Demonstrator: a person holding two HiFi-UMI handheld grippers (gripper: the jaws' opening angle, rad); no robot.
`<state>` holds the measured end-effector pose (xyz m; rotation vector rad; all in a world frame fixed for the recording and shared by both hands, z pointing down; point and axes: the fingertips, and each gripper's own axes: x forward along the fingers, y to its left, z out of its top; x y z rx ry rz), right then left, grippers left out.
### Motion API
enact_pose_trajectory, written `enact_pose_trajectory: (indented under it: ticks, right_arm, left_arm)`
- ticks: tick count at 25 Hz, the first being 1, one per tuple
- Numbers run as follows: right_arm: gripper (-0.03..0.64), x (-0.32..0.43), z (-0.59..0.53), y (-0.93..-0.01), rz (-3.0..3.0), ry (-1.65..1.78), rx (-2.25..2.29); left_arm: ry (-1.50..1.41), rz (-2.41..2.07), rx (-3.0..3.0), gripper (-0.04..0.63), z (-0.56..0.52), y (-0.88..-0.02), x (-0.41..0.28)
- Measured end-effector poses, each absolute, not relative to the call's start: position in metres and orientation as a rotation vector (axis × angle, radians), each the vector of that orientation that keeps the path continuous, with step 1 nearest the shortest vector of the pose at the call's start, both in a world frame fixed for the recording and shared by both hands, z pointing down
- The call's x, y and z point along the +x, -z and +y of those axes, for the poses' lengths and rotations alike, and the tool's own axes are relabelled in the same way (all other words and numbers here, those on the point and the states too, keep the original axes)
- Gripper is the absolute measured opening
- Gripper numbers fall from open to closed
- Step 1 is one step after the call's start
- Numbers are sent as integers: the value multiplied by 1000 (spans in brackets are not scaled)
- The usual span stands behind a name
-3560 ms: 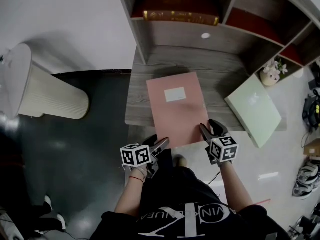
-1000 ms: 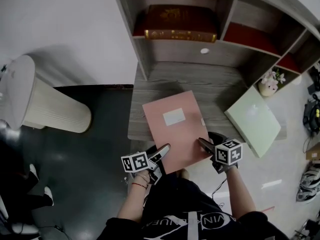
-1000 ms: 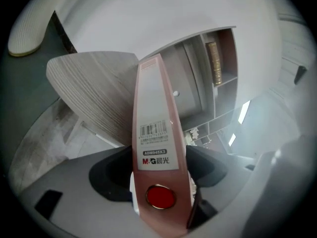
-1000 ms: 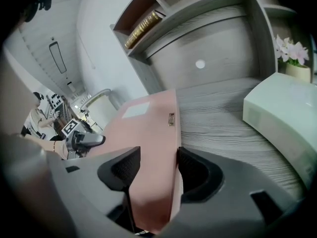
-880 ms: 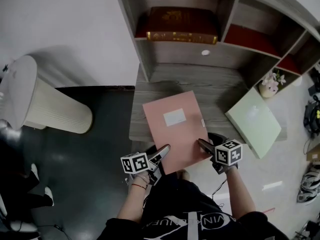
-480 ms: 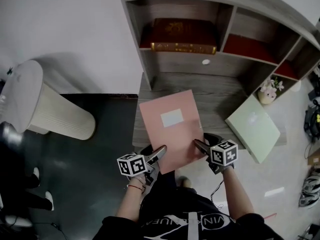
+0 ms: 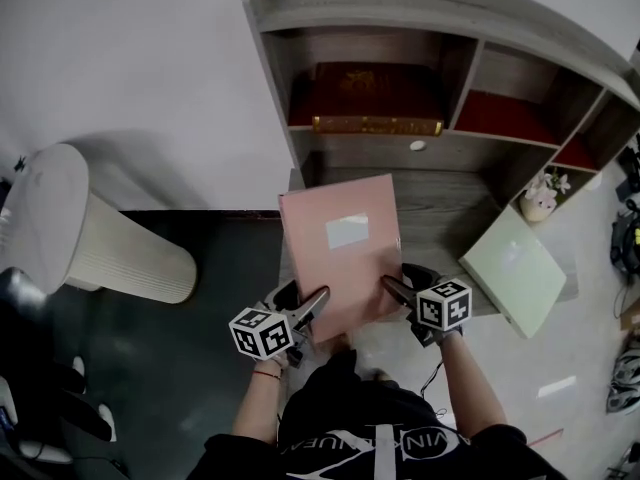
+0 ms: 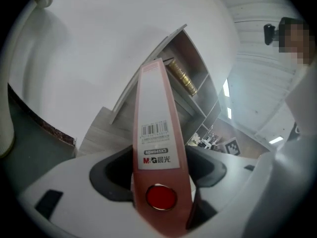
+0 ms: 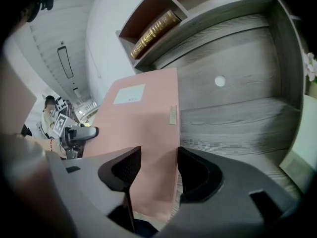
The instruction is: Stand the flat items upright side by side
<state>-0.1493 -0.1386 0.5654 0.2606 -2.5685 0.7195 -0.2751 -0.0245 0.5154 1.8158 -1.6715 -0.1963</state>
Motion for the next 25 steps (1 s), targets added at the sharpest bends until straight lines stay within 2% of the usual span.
enact_pose_trajectory:
  ticks: [13, 22, 25]
  right_arm:
    - [242, -240, -155, -553, -2685, -660, 181]
    - [238, -276, -169, -546, -2735, -537, 167]
    - [210, -285, -173, -543, -2746, -493, 169]
  left_arm:
    - [76, -1907, 1961, 311, -32, -477, -345]
    - [-31, -2095, 2006, 308, -35, -462, -359]
    - [-53, -2142, 2010, 307, -40, -461, -359]
